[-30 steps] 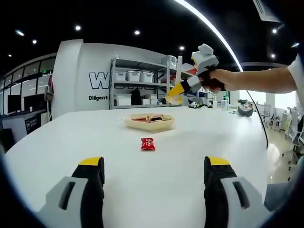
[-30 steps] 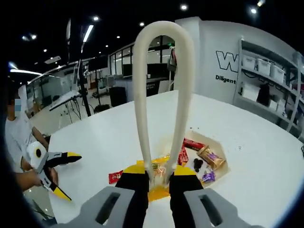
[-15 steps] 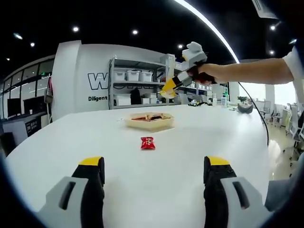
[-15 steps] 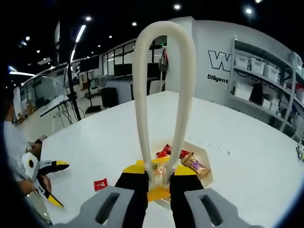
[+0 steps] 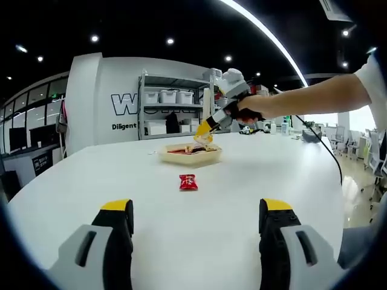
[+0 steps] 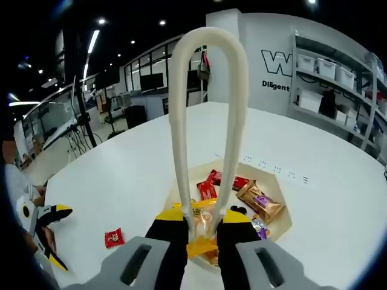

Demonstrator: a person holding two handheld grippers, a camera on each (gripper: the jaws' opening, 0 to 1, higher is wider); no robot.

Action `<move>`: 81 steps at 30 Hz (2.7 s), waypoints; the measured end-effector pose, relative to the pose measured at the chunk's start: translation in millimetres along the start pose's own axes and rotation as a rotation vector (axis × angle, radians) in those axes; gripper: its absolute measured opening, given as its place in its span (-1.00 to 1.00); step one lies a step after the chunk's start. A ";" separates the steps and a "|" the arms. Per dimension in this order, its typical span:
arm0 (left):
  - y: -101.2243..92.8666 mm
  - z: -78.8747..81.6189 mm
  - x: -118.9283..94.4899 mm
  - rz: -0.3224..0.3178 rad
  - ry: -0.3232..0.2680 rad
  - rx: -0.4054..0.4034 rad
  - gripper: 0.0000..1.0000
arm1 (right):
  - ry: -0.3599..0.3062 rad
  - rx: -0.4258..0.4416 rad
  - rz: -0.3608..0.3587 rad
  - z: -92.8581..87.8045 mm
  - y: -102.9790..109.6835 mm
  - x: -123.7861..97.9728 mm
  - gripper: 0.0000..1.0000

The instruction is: Place the target food into the container with the food tongs after gripping and lifting it, then release it inside without dropping or visibly crushing the food.

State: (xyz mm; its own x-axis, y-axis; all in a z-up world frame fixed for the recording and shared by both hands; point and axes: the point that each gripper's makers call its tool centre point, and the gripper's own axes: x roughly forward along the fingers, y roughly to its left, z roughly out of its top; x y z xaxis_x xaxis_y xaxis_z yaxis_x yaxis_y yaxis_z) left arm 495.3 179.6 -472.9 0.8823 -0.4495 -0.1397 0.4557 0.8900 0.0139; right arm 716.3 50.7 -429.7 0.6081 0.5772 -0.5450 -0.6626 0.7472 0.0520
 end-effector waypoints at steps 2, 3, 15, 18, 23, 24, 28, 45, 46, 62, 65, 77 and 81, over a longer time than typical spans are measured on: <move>-1.7 -0.1 -0.1 -0.004 0.002 0.006 0.67 | 0.018 -0.005 -0.002 -7.0 -3.8 8.6 -0.77; -2.2 0.0 0.0 -0.004 0.003 0.012 0.67 | 0.025 -0.007 -0.002 -10.2 -4.2 10.4 -0.77; -1.1 0.0 1.0 -0.007 0.003 0.019 0.66 | 0.033 0.001 -0.045 -20.1 -16.4 20.6 -0.75; -0.3 0.6 1.5 -0.005 0.001 0.016 0.66 | 0.044 0.001 -0.061 -18.2 -22.5 27.2 -0.75; -0.1 1.5 1.4 -0.004 -0.004 0.008 0.65 | 0.055 -0.019 -0.074 -24.8 -24.9 34.2 -0.73; -0.5 2.2 0.7 -0.001 -0.006 0.005 0.65 | 0.058 -0.013 -0.072 -26.1 -25.2 35.3 -0.73; -2.5 -0.1 1.7 -0.007 0.001 0.026 0.63 | 0.054 0.000 -0.085 -26.8 -30.5 36.4 -0.69; -3.4 1.3 1.7 -0.003 -0.001 0.023 0.63 | -0.038 -0.005 -0.083 -1.3 -28.8 6.9 -0.65; -4.0 1.0 2.0 -0.004 0.002 0.026 0.63 | -0.056 -0.008 -0.078 4.1 -26.9 2.0 -0.66; -2.2 0.8 1.8 -0.001 0.004 0.019 0.62 | -0.106 -0.050 0.082 35.8 46.9 -38.5 -0.66; -2.4 -0.3 2.3 -0.007 0.009 0.025 0.62 | -0.105 -0.083 0.095 37.5 61.2 -44.9 -0.66; -2.4 -0.6 0.8 -0.008 0.012 0.020 0.62 | -0.087 -0.099 0.152 21.6 101.1 -38.5 -0.65; -1.9 -1.4 1.5 -0.009 0.015 0.023 0.62 | -0.063 -0.045 0.211 4.9 122.7 -26.4 -0.66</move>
State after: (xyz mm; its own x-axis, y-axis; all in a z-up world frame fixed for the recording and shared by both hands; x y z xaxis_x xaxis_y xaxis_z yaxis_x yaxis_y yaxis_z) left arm 495.7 177.3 -474.5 0.8763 -0.4563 -0.1545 0.4664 0.8839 0.0354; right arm 621.1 128.7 -404.9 0.4787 0.7398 -0.4728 -0.7960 0.5929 0.1218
